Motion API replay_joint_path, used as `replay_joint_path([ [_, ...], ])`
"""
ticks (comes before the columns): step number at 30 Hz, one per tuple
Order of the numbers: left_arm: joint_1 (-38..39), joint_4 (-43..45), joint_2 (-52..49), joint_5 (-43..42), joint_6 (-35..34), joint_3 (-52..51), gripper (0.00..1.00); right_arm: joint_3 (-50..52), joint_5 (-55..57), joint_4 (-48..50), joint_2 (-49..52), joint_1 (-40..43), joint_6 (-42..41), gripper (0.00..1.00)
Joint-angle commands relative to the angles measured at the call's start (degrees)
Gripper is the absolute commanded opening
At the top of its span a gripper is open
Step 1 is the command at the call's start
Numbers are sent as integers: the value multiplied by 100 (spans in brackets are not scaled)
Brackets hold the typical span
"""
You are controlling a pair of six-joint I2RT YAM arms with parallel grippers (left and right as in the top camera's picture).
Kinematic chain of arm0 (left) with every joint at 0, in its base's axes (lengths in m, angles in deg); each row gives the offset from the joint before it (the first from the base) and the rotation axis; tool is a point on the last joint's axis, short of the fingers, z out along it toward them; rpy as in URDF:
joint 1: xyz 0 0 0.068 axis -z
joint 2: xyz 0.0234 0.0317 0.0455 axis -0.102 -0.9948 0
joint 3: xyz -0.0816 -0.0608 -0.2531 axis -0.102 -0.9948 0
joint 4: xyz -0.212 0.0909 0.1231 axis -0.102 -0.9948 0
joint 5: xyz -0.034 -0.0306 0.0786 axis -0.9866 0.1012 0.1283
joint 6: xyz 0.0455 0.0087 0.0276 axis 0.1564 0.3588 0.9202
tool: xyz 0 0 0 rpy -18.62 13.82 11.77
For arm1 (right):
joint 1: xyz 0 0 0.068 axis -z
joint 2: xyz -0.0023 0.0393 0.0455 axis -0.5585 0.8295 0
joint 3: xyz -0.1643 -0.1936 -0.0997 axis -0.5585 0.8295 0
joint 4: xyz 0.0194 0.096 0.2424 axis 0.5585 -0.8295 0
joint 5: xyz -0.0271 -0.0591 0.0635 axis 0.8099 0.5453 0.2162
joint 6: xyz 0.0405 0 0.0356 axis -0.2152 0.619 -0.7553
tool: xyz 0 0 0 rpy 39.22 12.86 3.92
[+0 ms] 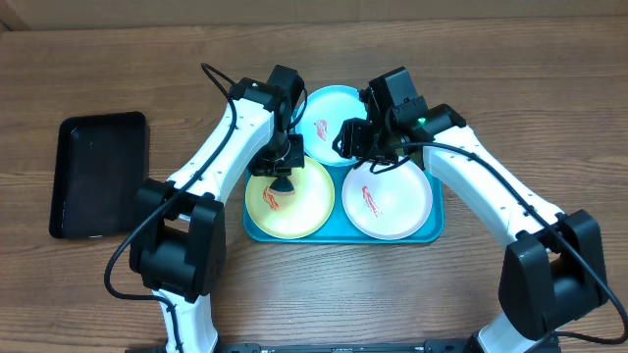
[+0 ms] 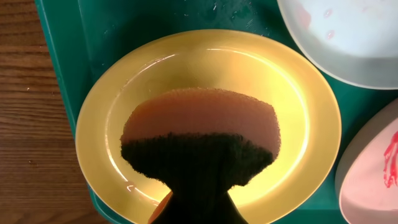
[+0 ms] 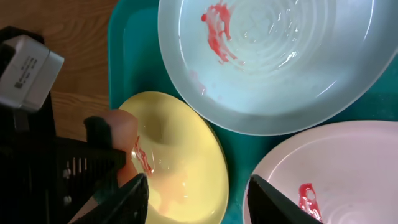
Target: Clean dirty plates on tray and stack at the side
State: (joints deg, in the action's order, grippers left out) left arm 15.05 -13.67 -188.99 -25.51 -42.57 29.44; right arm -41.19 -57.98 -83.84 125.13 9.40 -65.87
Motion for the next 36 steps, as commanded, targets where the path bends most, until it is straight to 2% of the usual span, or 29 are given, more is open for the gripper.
replay_joint_path([
  [1, 0, -26, -35, 81, -122, 7, 4, -138, 223, 33, 17, -90, 149, 53],
  [10, 0, -31, -35, 81, -122, 7, 4, 199, 363, 581, 92, -321, 125, 53],
  [27, 0, -59, -35, 83, -122, 7, 4, 199, 857, 807, 361, -511, 35, 53],
  [33, 0, -15, -35, 83, -122, 7, 4, 201, 859, 859, 398, -568, 39, 44],
  [36, 0, 2, -35, 81, -125, 7, 4, 201, 938, 935, 595, -710, 39, 44],
])
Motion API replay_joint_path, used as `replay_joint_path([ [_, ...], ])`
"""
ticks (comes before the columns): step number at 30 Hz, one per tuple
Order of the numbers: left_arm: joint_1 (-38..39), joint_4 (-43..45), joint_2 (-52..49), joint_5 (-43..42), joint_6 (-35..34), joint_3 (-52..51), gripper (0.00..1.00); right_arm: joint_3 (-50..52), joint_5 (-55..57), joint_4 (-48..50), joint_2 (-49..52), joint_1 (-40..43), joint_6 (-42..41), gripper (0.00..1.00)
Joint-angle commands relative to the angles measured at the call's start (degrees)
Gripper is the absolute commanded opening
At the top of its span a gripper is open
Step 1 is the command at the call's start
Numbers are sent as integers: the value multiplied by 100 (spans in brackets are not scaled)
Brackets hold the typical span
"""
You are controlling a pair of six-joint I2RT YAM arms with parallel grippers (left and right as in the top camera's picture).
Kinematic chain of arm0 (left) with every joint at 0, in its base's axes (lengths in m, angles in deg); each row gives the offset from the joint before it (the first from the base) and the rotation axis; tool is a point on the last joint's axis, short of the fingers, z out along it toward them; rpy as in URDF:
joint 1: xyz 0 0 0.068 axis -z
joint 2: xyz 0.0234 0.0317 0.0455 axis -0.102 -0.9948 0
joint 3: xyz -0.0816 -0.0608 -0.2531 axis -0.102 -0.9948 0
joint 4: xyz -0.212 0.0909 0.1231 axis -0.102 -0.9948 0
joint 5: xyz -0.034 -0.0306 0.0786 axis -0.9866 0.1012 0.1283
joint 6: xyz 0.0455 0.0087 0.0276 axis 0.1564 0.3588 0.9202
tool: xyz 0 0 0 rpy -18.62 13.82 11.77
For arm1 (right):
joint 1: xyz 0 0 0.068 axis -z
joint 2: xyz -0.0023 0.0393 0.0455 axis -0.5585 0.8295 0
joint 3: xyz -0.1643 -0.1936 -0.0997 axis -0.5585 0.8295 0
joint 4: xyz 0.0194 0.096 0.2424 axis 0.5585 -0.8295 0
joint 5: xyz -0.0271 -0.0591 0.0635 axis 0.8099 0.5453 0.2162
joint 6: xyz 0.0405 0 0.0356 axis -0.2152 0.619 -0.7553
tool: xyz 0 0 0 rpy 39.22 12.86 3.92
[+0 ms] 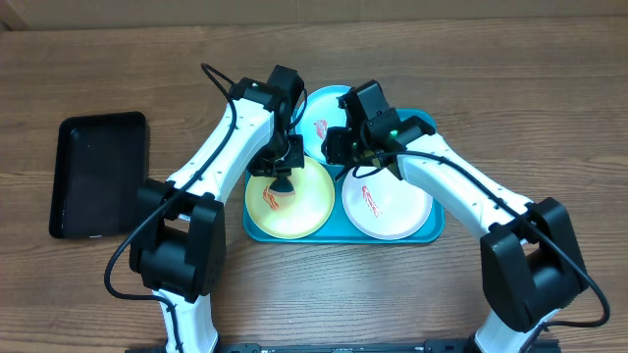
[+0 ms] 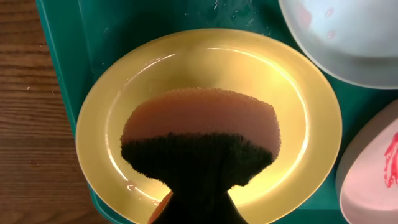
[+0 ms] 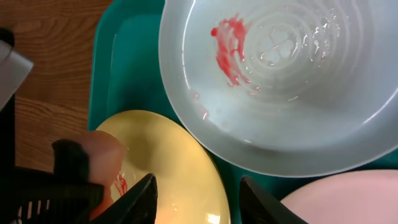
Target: Clean dirty plates on tray and stack at the side
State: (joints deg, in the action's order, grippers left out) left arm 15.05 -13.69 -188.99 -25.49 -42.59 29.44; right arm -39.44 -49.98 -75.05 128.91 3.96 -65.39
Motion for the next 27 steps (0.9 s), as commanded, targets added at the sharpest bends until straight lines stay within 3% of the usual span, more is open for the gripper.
replay_joint_path([
  [1, 0, 2, -35, 79, -120, 7, 4, 26, 195, 57, 304, -221, -11, 44],
  [16, 2, 79, -35, -39, -122, -4, 4, 26, 352, -704, 824, -420, -55, 43],
  [27, 103, 1217, -39, -581, -125, -1290, 4, 24, 306, -721, 844, -417, -229, 9],
])
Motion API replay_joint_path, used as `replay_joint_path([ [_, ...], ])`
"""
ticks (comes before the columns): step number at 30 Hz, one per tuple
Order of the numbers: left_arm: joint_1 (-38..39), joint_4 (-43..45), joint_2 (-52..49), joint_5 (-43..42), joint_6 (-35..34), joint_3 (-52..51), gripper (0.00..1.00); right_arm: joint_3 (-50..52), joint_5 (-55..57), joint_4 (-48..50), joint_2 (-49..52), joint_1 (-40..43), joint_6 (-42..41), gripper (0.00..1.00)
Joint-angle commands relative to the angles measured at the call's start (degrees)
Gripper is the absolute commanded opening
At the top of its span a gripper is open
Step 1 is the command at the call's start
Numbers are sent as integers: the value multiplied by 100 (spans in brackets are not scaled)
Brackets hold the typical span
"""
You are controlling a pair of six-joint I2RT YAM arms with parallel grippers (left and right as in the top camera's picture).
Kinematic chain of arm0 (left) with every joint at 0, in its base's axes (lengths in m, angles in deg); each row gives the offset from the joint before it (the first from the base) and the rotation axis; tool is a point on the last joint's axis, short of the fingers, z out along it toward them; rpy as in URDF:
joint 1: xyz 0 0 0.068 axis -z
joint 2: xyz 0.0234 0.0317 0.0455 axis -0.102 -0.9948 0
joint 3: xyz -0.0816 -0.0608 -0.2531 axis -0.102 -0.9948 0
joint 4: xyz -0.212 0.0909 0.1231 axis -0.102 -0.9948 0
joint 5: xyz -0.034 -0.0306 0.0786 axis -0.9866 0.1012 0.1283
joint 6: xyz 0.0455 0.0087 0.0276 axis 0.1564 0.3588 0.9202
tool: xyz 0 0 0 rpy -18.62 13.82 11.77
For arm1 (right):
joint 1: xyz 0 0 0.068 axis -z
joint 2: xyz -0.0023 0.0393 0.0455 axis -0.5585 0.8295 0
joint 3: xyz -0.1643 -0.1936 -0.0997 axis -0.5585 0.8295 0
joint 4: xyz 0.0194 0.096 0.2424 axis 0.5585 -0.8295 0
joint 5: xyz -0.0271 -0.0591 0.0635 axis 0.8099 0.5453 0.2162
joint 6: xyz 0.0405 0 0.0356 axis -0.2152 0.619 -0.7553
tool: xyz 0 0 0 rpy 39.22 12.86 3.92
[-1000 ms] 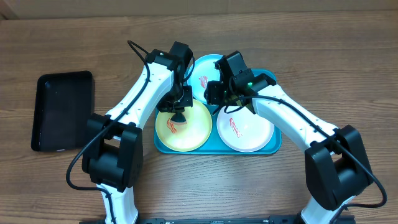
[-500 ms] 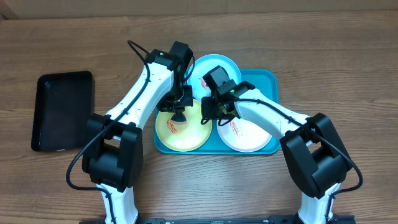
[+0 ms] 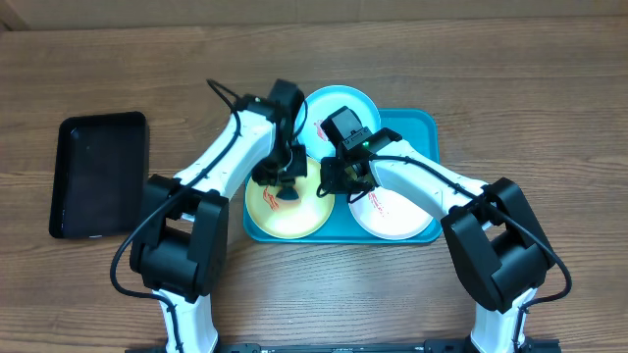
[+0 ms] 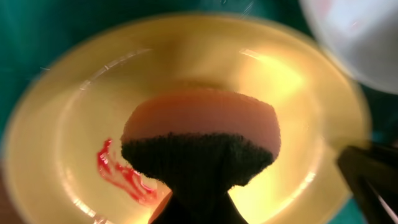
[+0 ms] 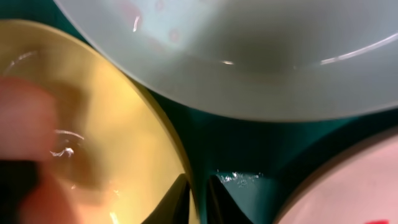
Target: Clean dirty plates on tray and stack at the side
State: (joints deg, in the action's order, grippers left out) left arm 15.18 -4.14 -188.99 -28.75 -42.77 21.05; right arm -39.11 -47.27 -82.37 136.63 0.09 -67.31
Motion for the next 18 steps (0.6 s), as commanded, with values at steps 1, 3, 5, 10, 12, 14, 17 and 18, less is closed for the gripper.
replay_joint_path([
  [1, 92, 396, -39, -284, -107, -575, 4, -9, 22, 7, 72, -31, -35, 9],
  [3, 90, 673, -39, -326, -105, -824, 4, -9, 17, 7, 72, -31, -37, 8],
  [5, 90, 887, -39, -323, -105, -1012, 4, -9, 20, 4, 72, -31, -57, 7],
  [10, 37, 837, -39, 442, -105, -1178, 4, -9, 20, 4, 72, -31, -61, 4],
  [12, 0, 715, -33, 942, -105, -1174, 4, -9, 22, 7, 72, -31, -59, 4],
  [14, -76, 424, -33, 1569, -105, -1084, 4, -9, 33, 9, 72, -31, -57, 4],
  [17, -129, -20, -33, 1888, -109, -752, 4, -9, 39, 9, 72, -31, -57, 4],
  [18, -127, -72, -33, 1875, -114, -660, 4, -9, 42, 9, 72, -31, -57, 4],
])
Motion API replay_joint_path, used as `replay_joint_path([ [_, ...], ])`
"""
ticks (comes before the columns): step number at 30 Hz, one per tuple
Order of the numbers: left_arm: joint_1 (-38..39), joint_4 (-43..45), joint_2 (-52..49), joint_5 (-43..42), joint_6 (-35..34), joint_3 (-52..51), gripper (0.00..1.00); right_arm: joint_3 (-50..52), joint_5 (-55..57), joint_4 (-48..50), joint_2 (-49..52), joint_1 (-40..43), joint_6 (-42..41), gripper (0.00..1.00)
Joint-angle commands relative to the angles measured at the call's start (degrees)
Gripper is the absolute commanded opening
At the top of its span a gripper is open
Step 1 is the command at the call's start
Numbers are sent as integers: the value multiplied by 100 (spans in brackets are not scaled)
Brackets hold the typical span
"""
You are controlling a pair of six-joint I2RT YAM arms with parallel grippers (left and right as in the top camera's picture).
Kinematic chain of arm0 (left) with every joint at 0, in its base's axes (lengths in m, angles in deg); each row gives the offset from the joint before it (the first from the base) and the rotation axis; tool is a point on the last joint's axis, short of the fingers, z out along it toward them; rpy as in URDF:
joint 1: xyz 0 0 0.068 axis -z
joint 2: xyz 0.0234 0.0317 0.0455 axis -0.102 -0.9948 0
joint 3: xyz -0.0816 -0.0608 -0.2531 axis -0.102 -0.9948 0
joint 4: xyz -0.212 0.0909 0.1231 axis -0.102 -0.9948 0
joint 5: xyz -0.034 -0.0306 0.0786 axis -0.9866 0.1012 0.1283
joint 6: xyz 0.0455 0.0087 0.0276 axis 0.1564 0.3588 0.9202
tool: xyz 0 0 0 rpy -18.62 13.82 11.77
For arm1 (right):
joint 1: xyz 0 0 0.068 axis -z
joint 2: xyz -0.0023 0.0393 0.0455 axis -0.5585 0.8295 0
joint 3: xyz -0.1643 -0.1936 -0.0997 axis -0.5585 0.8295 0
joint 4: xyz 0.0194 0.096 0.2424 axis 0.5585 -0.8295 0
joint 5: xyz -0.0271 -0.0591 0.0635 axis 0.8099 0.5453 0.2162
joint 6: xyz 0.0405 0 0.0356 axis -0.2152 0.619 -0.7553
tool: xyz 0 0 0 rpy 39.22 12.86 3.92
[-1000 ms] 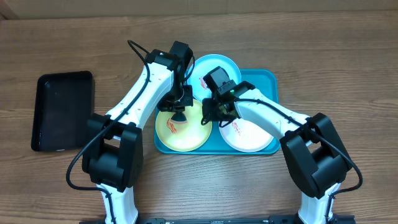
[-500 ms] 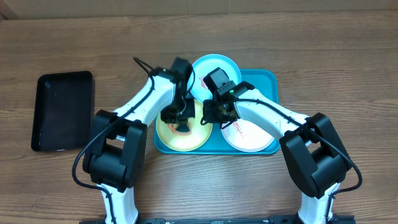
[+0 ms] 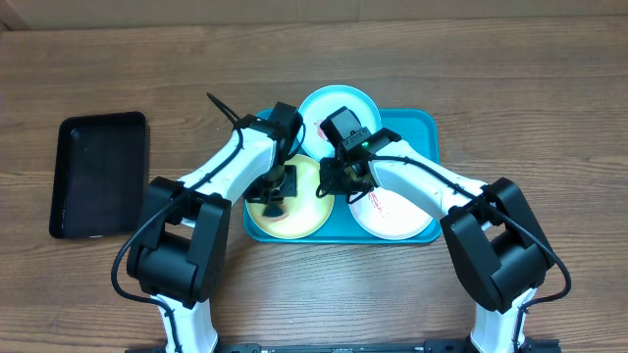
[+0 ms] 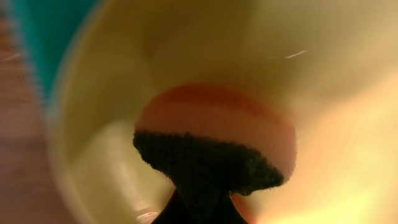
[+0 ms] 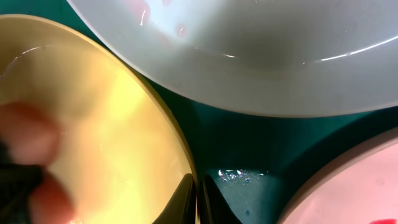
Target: Clean dirty plates on tray and stack at the side
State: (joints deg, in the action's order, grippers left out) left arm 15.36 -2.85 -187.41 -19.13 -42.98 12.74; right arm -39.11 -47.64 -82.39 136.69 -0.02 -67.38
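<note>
A yellow plate [image 3: 299, 201] lies at the front left of the teal tray [image 3: 422, 127]. My left gripper [image 3: 272, 196] is shut on an orange sponge [image 4: 214, 140] with a dark scouring side, and the sponge presses on the left part of the yellow plate [image 4: 323, 81]. No red stain shows in the blurred left wrist view. My right gripper [image 5: 196, 200] is shut on the right rim of the yellow plate [image 5: 106, 118]. A light blue plate [image 3: 334, 110] with a red smear sits at the back. At the front right is a white plate [image 3: 397, 206], also smeared red.
A black tray [image 3: 96, 175] lies on the wooden table to the left, apart from the teal tray. The light blue plate [image 5: 261, 50] and the white plate [image 5: 367, 186] crowd close round my right gripper. Both arms cross over the teal tray.
The sponge has shifted towards the left side of the yellow plate, and the red smear seen beside it no longer shows. My right fingers have drawn tighter onto the plate's rim.
At first my left gripper held the sponge on the yellow plate while the right gripper hung open over the tray. The right gripper then stood nearer the yellow plate, then straddled its right rim. Now it pinches the rim and the sponge has moved across.
</note>
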Motion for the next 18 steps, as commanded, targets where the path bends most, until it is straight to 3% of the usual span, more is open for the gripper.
replay_joint_path([
  [1, -142, -240, -190, 872, -120, 240, 4, -9, 79, 11, 66, -20, -50, 4],
  [4, -129, -197, -190, 345, -129, 337, 4, -9, 79, 11, 66, -20, -50, 4],
  [9, -83, 378, -208, -1349, -120, 76, 4, -9, 76, 15, 66, -20, -52, 4],
  [14, 87, 741, -210, -1777, -111, -199, 4, -9, 76, 13, 66, -20, -50, 4],
  [18, 243, 660, -210, -1753, 411, -264, 4, -9, 76, 13, 66, -15, -48, 4],
])
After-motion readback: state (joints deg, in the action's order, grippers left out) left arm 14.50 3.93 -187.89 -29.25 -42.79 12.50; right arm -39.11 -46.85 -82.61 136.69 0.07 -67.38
